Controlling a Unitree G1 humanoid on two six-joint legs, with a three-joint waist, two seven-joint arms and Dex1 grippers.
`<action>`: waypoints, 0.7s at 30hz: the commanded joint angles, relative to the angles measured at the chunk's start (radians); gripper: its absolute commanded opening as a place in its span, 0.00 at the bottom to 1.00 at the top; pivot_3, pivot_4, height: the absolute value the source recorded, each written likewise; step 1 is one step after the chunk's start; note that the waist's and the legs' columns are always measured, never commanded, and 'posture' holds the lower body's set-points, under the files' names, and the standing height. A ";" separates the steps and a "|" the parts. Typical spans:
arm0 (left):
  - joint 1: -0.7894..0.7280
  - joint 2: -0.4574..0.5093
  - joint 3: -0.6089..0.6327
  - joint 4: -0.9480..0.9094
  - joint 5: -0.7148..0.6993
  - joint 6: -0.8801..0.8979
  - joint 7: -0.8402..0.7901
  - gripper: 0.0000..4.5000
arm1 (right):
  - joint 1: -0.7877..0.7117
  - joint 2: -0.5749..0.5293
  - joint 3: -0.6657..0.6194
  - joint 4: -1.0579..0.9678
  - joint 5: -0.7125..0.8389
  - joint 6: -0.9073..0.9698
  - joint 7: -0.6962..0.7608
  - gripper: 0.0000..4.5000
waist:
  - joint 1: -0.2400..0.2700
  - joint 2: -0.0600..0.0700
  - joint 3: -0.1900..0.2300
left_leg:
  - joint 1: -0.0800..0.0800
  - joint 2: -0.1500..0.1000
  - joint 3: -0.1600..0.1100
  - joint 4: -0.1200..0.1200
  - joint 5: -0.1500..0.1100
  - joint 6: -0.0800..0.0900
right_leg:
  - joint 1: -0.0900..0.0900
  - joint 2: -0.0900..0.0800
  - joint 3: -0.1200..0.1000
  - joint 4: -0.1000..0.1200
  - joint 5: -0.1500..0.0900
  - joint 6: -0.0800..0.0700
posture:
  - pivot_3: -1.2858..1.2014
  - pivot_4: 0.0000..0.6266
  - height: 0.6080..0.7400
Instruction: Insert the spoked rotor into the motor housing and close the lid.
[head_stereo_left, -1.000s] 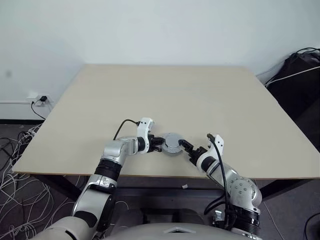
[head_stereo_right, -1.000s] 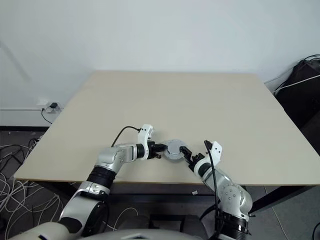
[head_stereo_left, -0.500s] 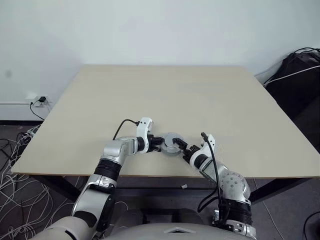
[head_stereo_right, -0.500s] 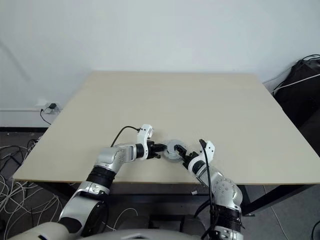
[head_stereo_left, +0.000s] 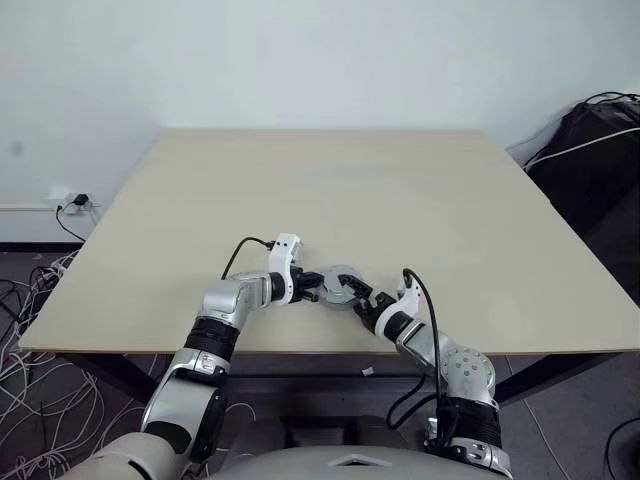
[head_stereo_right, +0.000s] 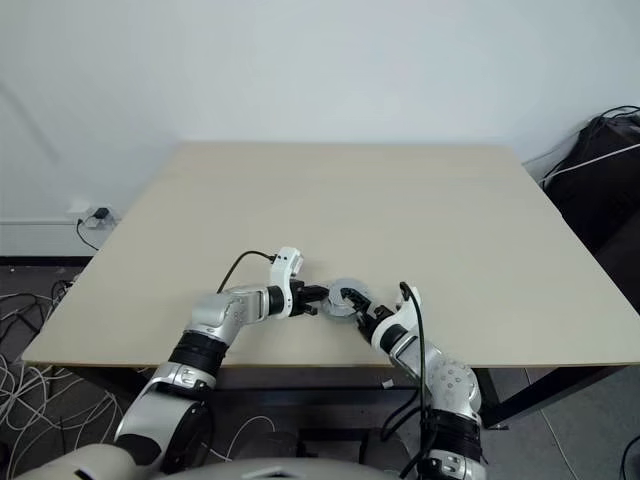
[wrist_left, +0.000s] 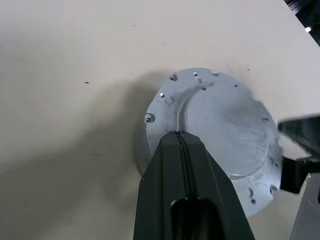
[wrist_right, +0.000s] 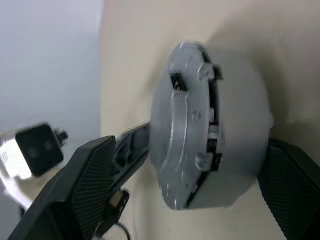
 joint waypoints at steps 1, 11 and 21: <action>0.003 -0.011 -0.026 -0.001 0.008 0.011 -0.006 0.00 | -0.022 0.082 0.057 -0.041 0.040 0.004 0.038 0.99 | 0.000 0.000 0.000 | 0.000 0.000 0.000 0.000 0.000 0.000 | 0.000 0.000 0.000 0.000 0.000 0.000 | 0.52 0.00 1.00; 0.005 -0.014 -0.023 -0.002 0.013 0.011 -0.006 0.00 | -0.021 0.074 0.033 -0.044 0.039 -0.042 0.013 0.47 | 0.003 0.001 0.000 | 0.000 0.000 0.000 -0.002 0.000 0.000 | -0.001 0.000 0.000 0.000 0.000 0.000 | 0.52 0.00 1.00; 0.009 -0.018 -0.019 -0.011 0.010 0.007 -0.009 0.00 | -0.011 0.067 0.024 -0.050 0.047 -0.067 0.003 0.47 | 0.004 0.001 0.000 | 0.000 -0.001 0.000 -0.002 -0.001 0.001 | -0.001 -0.001 0.000 -0.001 0.000 0.000 | 0.52 0.00 1.00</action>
